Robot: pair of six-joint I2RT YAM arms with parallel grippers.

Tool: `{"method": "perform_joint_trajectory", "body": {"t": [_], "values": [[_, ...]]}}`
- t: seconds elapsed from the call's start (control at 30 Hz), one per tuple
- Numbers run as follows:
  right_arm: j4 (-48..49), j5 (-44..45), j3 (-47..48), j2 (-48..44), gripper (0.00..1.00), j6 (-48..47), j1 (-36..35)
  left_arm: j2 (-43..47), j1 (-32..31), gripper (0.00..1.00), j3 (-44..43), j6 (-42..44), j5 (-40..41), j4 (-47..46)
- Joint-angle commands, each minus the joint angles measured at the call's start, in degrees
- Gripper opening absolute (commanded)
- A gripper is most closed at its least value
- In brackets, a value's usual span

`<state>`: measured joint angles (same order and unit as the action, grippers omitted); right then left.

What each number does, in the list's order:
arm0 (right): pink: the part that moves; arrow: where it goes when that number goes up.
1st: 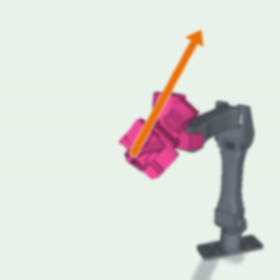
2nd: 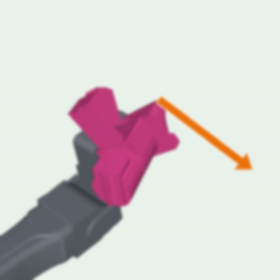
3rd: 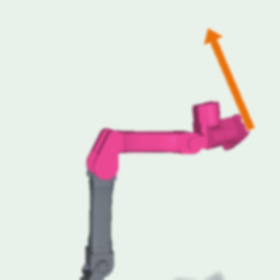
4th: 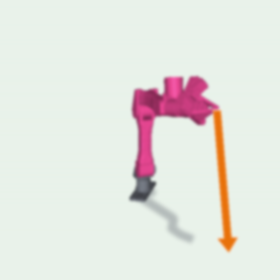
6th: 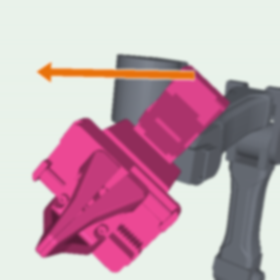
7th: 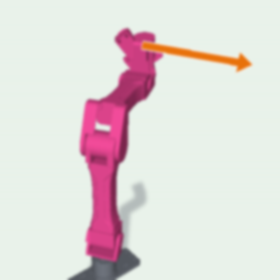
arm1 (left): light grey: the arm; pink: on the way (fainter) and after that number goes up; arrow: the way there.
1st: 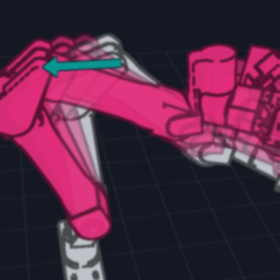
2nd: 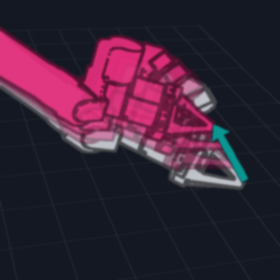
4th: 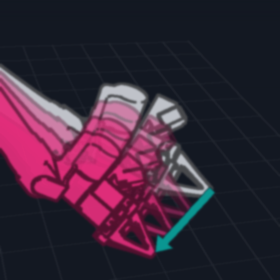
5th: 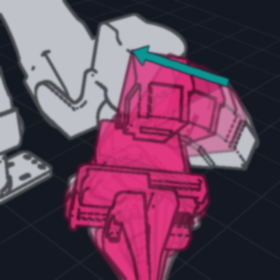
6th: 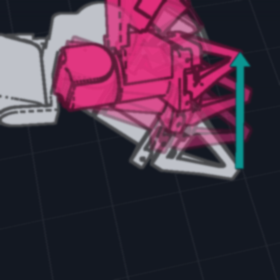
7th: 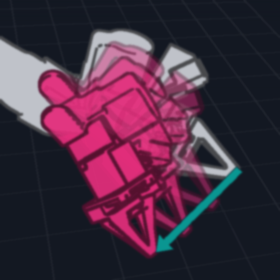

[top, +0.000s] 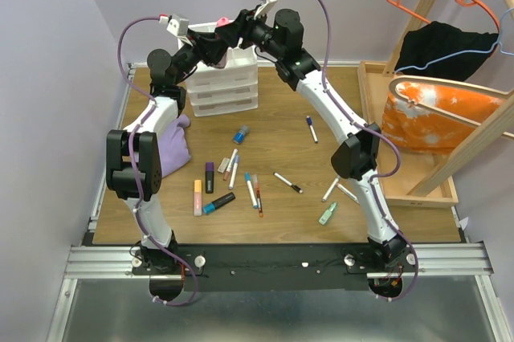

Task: Sort the stationery into containers
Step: Place the stationery in the storage box.

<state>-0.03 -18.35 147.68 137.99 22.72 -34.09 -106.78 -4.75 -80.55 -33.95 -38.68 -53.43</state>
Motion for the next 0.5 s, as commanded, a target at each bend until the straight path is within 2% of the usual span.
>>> {"method": "perform_joint_trajectory", "body": {"t": [0.0, 0.03, 0.07, 0.13, 0.17, 0.23, 0.37, 0.47], "values": [[1.09, -1.51, -1.25, 1.84, 0.49, 0.57, -0.37, 3.25, -0.26, 0.11, -0.57, 0.29, -1.23, -2.47], [1.52, -1.78, -1.25, 1.93, 0.40, 0.48, -0.45, 3.16, -0.34, 0.12, -0.66, 0.55, -1.31, -2.21], [1.87, -2.13, -1.25, 2.19, 0.36, -0.21, -0.37, 3.25, -0.26, 0.13, -0.66, 0.82, -1.31, -1.94], [2.93, -3.45, 0.14, 2.89, 0.22, -1.36, -0.37, 3.60, 0.01, 0.25, -0.31, 2.13, -1.40, -0.54], [3.19, -3.80, 1.03, 3.59, 0.19, -2.49, -0.37, 4.03, 0.18, 0.30, -0.13, 2.66, -1.66, 0.16], [5.73, -5.55, 1.91, 4.74, 0.14, -3.73, -0.37, 5.09, 1.15, 0.39, 0.83, 4.32, -2.19, 2.71], [18.82, -6.88, -8.43, 0.88, 0.10, -7.94, -0.72, 11.57, 4.13, 0.46, 3.82, 5.40, -4.82, 9.64], [20.42, -7.49, -4.87, 3.32, 0.09, -10.23, -1.16, 18.33, 8.00, 0.50, 8.03, 5.90, -6.76, 13.78]]}}
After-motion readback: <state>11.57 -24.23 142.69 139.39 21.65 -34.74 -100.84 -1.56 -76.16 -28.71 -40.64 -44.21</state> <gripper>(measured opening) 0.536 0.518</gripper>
